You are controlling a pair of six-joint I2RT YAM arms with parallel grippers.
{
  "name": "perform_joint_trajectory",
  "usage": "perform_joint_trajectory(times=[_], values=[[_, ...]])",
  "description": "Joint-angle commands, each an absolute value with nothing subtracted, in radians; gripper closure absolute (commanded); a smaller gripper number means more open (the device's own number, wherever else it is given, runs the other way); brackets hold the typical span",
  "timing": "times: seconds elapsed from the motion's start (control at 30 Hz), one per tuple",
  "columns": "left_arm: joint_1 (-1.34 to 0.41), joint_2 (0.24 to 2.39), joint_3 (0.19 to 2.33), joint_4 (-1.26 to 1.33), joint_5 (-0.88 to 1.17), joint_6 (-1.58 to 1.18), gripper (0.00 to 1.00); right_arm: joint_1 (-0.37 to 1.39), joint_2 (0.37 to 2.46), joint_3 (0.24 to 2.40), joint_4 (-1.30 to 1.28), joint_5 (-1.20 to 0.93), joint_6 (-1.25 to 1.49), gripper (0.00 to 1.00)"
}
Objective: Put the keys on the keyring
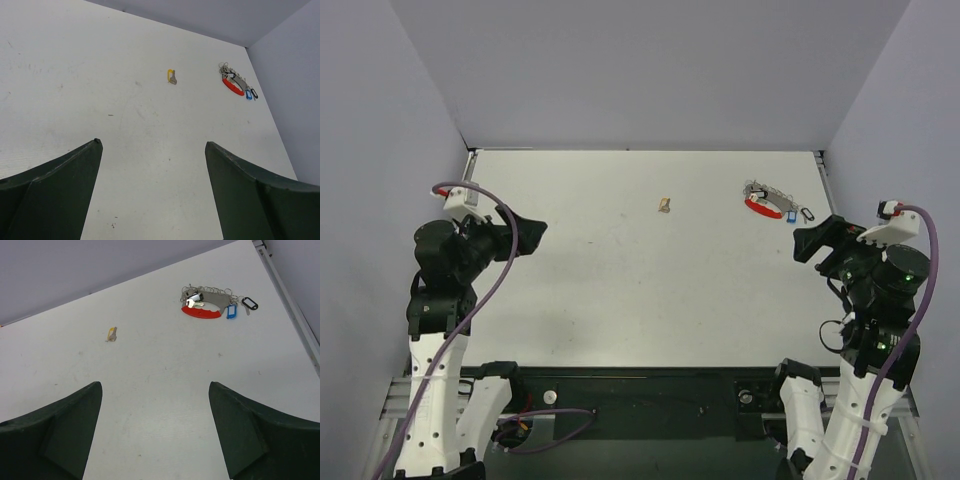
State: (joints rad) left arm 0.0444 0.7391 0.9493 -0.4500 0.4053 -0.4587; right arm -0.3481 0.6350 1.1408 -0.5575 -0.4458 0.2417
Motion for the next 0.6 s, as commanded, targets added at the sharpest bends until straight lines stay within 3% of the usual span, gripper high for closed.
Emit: perform_joint_trajectory(times=[0.0, 0.57], values=[[0.044, 0.709, 0.999, -0.480, 0.416, -0.448, 0.05, -0.353, 0.617, 1.134, -0.534, -0.420, 0.268, 0.18], [0.044, 0.695, 0.994, -0.499, 0.419, -0.439, 0.05, -0.353, 0.604, 1.114, -0.534, -0.379, 0.287, 0.17]])
